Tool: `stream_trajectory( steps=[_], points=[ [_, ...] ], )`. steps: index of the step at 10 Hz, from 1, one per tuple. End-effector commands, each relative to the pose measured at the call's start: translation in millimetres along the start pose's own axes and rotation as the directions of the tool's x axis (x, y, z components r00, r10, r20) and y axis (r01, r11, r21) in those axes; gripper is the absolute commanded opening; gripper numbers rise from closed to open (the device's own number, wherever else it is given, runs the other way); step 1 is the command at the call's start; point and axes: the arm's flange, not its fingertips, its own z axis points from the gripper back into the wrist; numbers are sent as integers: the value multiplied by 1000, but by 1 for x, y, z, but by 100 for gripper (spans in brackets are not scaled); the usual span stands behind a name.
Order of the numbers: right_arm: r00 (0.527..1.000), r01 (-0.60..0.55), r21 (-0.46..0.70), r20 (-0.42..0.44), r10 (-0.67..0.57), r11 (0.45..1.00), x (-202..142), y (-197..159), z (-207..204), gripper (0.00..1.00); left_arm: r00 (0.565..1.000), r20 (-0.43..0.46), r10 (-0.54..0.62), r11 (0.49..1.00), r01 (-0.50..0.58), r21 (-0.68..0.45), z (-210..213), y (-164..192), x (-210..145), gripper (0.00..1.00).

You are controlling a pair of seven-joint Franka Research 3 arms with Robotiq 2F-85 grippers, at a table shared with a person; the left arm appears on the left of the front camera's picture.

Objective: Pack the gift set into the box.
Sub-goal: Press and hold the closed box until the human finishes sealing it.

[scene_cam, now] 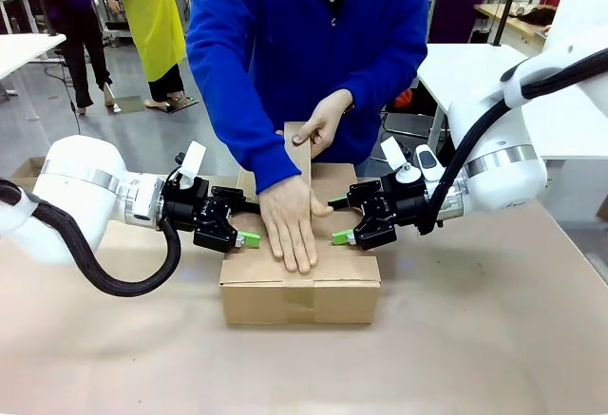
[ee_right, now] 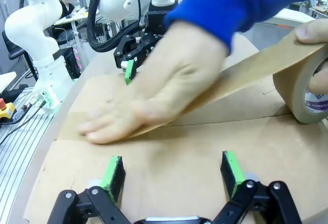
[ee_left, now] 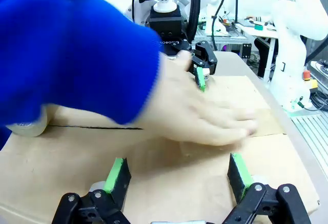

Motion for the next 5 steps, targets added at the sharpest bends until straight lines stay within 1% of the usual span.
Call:
stream_trajectory(
  steps=[1, 5],
  points=[
    [1000, 1, -1, -7, -1, 1000, -2, 1, -1, 100, 1000, -4, -7, 1000, 7, 0, 0, -2, -3, 100],
    [1000, 1, -1, -7, -1, 1000, -2, 1, -1, 100, 1000, -4, -7, 1000, 7, 0, 0, -2, -3, 100]
  ],
)
